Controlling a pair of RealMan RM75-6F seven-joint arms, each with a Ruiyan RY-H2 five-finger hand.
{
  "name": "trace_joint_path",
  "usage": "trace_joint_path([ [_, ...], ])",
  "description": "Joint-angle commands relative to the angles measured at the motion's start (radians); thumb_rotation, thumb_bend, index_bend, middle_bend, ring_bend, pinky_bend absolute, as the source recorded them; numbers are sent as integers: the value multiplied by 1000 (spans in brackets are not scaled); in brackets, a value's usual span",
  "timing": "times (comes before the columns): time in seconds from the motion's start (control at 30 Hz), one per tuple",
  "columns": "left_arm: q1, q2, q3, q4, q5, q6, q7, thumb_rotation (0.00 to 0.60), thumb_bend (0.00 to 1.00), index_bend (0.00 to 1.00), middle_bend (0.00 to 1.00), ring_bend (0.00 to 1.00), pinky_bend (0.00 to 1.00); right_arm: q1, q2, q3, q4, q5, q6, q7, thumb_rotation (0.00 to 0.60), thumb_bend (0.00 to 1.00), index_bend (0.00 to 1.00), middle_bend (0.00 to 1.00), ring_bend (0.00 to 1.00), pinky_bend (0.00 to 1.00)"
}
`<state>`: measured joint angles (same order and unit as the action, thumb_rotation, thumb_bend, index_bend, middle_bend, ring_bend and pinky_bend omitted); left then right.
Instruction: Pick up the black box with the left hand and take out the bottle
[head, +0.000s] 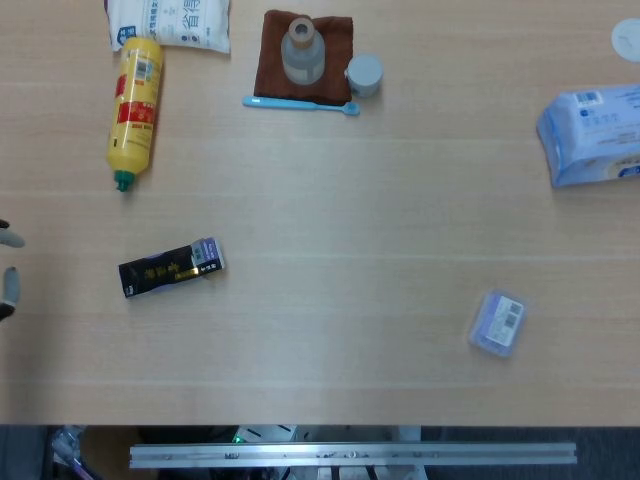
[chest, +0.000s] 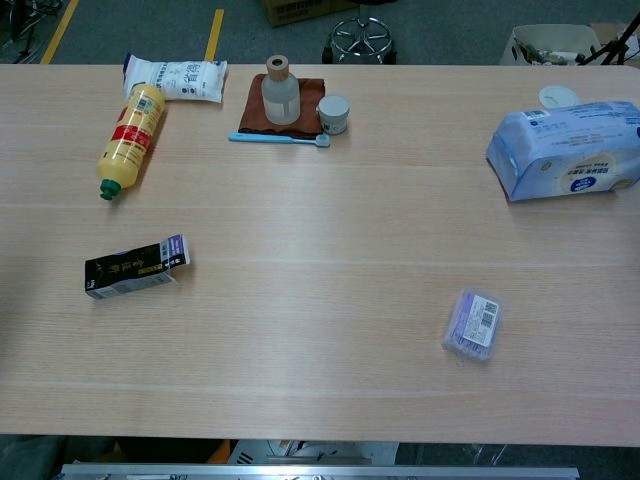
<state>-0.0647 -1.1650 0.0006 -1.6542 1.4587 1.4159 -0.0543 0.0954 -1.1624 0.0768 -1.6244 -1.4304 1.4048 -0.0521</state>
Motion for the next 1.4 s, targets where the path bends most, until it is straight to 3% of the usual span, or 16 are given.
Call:
trace_joint_path([
  [0.03, -11, -3, 16, -16, 21, -22, 14, 600, 461, 355, 155, 278, 344, 4, 11, 11, -6, -10, 14, 1, 600, 67, 277, 256, 182, 364],
  [0.3, -48, -23, 25, -53, 9, -104, 2, 600, 333, 313, 7, 100, 173, 20, 44, 44, -43, -6, 32, -17, 600, 67, 277, 257, 182, 364],
  [0.47, -84, -27, 41, -61, -10, -197, -25, 600, 316, 280, 0, 4, 60, 21, 62, 58, -60, 1, 47, -27, 600, 67, 277, 256, 182, 364],
  [0.6, -111, -30, 55, -60, -11, -262, -60, 600, 316, 254, 0, 0, 3, 20, 73, 63, -73, 6, 55, -34, 600, 67, 277, 256, 182, 364],
  [1.13, -160, -150, 58, 9, 3, -312, -50, 600, 313, 201, 0, 0, 0, -4, 81, 47, -83, 13, 79, -52, 600, 68, 277, 256, 182, 364],
  [1.4, -182, -181, 47, 34, -52, -348, 16, 600, 305, 55, 0, 0, 0, -9, 76, 43, -75, 13, 83, -43, 600, 68, 277, 256, 182, 364],
])
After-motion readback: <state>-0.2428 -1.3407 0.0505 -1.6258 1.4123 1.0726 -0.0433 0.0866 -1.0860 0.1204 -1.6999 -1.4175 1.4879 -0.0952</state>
